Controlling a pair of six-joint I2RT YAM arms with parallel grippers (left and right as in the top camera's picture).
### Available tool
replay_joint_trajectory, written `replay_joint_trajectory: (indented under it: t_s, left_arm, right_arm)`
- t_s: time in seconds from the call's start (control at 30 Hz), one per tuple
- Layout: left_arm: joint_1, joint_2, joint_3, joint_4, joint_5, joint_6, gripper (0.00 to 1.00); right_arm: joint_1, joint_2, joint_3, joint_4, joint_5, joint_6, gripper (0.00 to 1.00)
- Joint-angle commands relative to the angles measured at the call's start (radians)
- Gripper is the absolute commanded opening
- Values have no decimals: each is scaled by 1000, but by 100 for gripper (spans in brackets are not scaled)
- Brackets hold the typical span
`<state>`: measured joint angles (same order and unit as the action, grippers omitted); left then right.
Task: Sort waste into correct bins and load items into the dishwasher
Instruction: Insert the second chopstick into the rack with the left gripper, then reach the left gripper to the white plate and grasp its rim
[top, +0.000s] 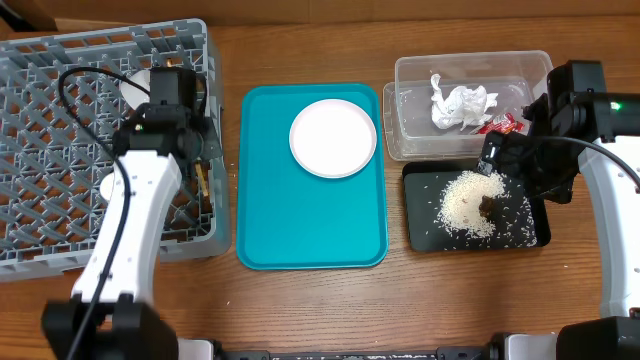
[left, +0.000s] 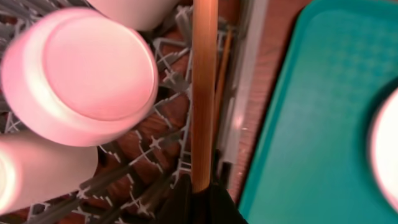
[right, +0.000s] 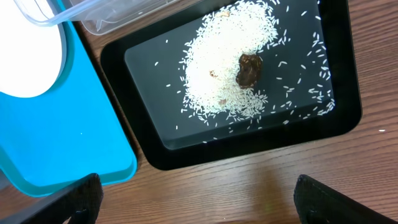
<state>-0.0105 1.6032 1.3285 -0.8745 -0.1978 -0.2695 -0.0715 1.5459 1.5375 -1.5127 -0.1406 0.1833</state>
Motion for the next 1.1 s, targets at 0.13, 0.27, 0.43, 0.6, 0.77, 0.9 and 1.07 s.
replay_joint_trajectory:
  t_s: [0.13,0.27,0.43,0.6,0.77,0.9,1.07]
  left_arm:
    - [12,110,10,1,-3,69,28]
    - [10,88,58,-28,-11,68,54]
    - [-33,53,180,-82,55,85,57]
    - [-147,47,218,-23,274,175,58]
    - [-319,97,201,60,266,309,64]
    - [-433,187,199,102,265,406,68]
    - [-515,323,199,153,265,476,70]
  right_arm:
    - [-3,-5,15,-2,9,-1,100]
    - [-3,-5,15,-2,9,-1,100]
    - [-3,-5,15,-1,9,0,100]
    - [-3,-5,15,1,9,0,100]
    - [-3,-5,15,0,9,0,100]
    - [-3,-5,15,1,9,0,100]
    - [-3,-5,15,3,9,0,100]
